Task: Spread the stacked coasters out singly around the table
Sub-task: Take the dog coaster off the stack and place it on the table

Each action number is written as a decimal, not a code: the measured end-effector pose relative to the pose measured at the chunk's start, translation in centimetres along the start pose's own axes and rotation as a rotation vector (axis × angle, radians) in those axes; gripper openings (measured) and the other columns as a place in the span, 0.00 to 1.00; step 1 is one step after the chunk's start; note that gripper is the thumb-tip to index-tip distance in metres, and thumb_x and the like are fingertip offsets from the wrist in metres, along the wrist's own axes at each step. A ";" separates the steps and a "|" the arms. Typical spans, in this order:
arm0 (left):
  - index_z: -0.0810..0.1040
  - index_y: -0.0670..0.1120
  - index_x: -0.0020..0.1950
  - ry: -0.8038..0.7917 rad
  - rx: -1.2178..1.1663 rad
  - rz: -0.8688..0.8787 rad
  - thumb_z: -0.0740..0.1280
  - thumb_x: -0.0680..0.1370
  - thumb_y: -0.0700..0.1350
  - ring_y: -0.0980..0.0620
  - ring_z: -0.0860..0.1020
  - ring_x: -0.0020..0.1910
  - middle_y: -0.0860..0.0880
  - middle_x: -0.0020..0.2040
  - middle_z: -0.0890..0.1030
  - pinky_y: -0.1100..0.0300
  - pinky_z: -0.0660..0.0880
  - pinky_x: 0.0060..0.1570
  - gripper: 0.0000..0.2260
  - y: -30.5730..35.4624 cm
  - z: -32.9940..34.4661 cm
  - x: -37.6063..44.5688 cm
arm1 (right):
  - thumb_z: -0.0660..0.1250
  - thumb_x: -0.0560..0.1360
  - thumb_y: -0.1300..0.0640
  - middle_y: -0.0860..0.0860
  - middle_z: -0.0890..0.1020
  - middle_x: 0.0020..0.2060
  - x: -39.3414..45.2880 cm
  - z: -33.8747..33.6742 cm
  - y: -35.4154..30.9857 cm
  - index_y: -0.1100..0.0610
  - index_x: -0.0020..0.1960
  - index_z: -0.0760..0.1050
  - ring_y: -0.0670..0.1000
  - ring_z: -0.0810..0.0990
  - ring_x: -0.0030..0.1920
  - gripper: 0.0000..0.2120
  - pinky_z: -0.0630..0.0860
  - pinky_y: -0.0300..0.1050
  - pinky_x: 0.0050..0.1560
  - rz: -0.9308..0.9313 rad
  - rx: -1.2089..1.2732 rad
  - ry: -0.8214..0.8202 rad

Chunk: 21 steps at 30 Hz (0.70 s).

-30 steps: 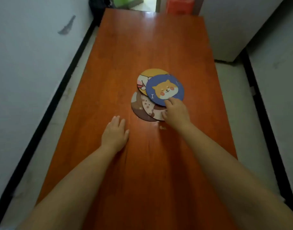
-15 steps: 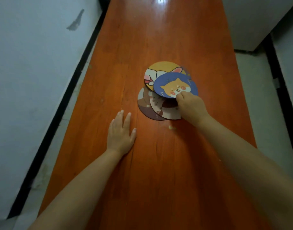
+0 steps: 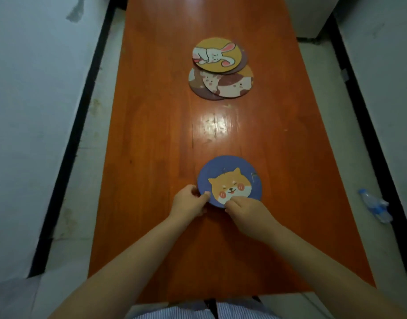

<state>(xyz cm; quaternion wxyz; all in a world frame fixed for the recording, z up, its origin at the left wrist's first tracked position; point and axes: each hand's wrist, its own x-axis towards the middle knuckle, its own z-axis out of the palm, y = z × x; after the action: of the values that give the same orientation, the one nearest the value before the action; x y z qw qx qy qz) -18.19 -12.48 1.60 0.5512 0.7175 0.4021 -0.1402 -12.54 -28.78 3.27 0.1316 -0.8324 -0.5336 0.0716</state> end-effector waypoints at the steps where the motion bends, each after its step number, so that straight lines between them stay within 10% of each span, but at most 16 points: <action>1: 0.72 0.43 0.48 -0.040 -0.044 -0.027 0.66 0.75 0.43 0.52 0.78 0.34 0.45 0.42 0.78 0.62 0.76 0.30 0.05 -0.7 0.1 -0.9 | 0.79 0.59 0.65 0.52 0.78 0.24 -1.2 0.6 -1.3 0.59 0.31 0.76 0.51 0.75 0.23 0.11 0.67 0.35 0.19 0.002 0.021 -0.018; 5: 0.73 0.38 0.57 -0.094 0.068 0.070 0.63 0.76 0.36 0.47 0.77 0.40 0.40 0.50 0.79 0.58 0.77 0.36 0.10 -2.5 -0.5 -2.8 | 0.68 0.68 0.70 0.62 0.83 0.40 -3.4 1.1 -2.7 0.67 0.45 0.78 0.61 0.82 0.39 0.06 0.79 0.50 0.36 0.187 0.081 -0.003; 10: 0.74 0.41 0.59 -0.064 0.208 0.132 0.63 0.76 0.37 0.46 0.78 0.41 0.40 0.54 0.79 0.54 0.79 0.40 0.12 -3.1 -0.7 -3.7 | 0.66 0.75 0.58 0.62 0.73 0.61 -2.8 1.2 -0.9 0.65 0.65 0.66 0.61 0.71 0.61 0.22 0.72 0.52 0.56 0.928 0.218 0.019; 21: 0.74 0.39 0.53 0.133 0.378 0.214 0.68 0.74 0.42 0.43 0.77 0.43 0.39 0.48 0.79 0.50 0.77 0.41 0.10 -5.1 1.2 -5.7 | 0.67 0.73 0.65 0.62 0.82 0.50 -4.8 1.6 0.7 0.65 0.53 0.77 0.60 0.79 0.51 0.09 0.73 0.47 0.45 1.106 0.487 0.084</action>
<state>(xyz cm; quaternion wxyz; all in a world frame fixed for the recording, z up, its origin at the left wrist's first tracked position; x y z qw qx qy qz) -25.32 -15.65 1.39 0.3911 0.8543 0.3256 -0.1062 -14.36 -33.22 1.44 0.2825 -0.9344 0.0158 0.2166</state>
